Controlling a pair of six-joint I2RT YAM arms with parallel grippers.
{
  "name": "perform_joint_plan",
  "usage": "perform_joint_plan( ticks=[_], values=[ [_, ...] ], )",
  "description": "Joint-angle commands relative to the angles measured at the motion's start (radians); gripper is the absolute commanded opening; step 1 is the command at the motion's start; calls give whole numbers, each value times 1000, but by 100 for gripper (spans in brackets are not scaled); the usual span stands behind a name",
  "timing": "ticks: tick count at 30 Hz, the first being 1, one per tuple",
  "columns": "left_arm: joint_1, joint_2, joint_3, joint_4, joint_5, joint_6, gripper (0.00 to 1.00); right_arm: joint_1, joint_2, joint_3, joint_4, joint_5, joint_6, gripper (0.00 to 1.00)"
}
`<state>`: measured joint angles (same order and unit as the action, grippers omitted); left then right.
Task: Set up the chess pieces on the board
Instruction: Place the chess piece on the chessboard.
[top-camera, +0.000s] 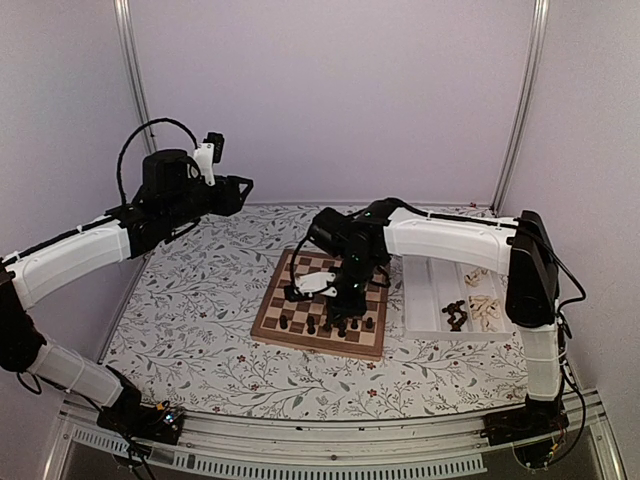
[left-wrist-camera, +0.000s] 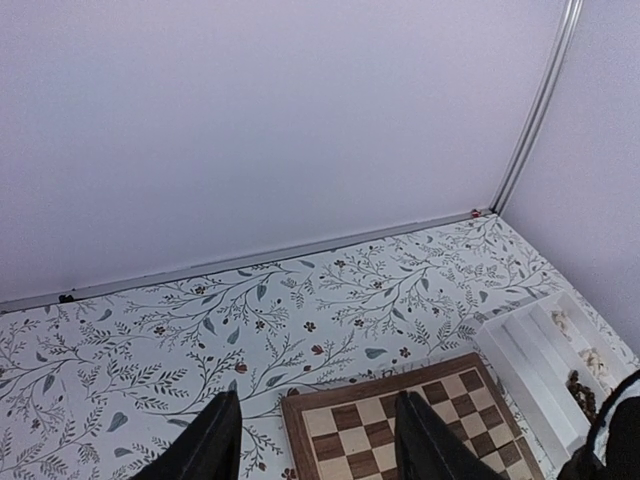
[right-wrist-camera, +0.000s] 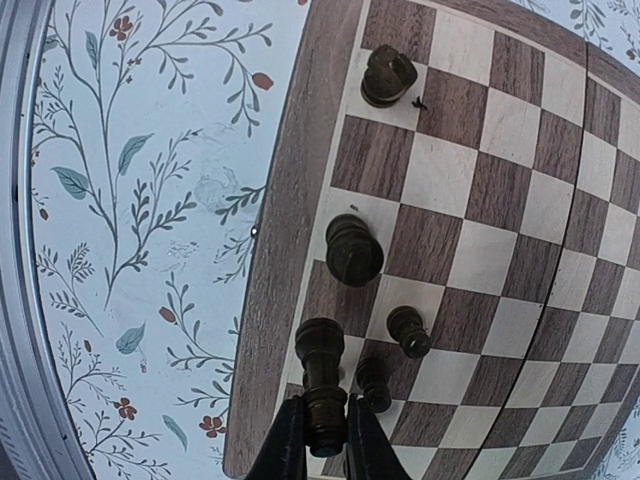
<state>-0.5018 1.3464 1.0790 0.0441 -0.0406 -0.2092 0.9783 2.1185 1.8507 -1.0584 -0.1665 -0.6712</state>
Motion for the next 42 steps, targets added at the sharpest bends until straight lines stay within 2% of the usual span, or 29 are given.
perform_joint_plan(
  ticks=[1,28,42],
  values=[
    [2,-14,-16,16,7,10,54,11,42,28,-12,17,1,8],
    [2,3,-16,15,29,9,54,20,103,61,14,27,15,12],
    [2,8,-14,15,32,8,55,24,90,62,17,27,19,25]
  ],
)
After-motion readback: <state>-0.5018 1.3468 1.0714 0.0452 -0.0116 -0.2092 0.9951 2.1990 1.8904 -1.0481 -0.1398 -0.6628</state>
